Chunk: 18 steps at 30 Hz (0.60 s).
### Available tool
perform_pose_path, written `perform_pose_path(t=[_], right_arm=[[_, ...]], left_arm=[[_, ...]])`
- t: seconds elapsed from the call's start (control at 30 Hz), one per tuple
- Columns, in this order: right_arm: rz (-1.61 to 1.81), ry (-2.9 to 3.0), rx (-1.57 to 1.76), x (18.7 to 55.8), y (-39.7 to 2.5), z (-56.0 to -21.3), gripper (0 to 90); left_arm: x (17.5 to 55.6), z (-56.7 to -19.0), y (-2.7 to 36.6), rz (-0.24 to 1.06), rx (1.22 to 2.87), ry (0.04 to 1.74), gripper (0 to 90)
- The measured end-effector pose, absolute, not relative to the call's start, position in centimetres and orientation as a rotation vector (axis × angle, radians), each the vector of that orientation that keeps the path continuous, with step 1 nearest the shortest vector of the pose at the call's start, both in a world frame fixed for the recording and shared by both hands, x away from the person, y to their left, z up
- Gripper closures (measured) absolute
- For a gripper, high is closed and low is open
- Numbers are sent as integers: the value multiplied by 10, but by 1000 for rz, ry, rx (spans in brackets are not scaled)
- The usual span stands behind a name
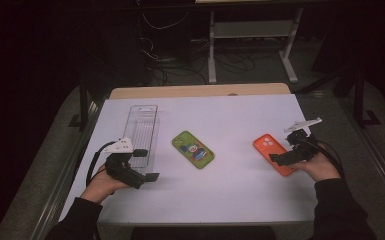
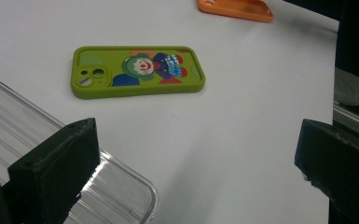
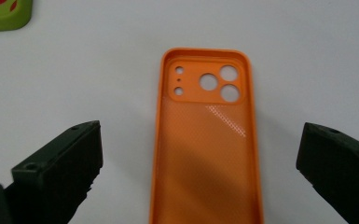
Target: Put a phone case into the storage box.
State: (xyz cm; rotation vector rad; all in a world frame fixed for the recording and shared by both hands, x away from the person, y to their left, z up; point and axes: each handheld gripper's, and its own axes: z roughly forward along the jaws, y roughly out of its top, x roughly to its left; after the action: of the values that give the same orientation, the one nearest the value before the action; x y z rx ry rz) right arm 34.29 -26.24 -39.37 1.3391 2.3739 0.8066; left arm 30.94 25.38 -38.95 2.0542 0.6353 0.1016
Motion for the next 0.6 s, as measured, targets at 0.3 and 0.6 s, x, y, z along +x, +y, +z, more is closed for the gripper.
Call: perform_pose_path(t=[0.3, 0.6], right_arm=[[795, 2339, 1377, 348, -276, -386, 0], [780, 2341, 1400, 351, -281, -387, 0]], left_arm=[[310, -390, 254, 100, 2053, 638, 0], [309, -391, 253, 97, 2060, 637, 0]])
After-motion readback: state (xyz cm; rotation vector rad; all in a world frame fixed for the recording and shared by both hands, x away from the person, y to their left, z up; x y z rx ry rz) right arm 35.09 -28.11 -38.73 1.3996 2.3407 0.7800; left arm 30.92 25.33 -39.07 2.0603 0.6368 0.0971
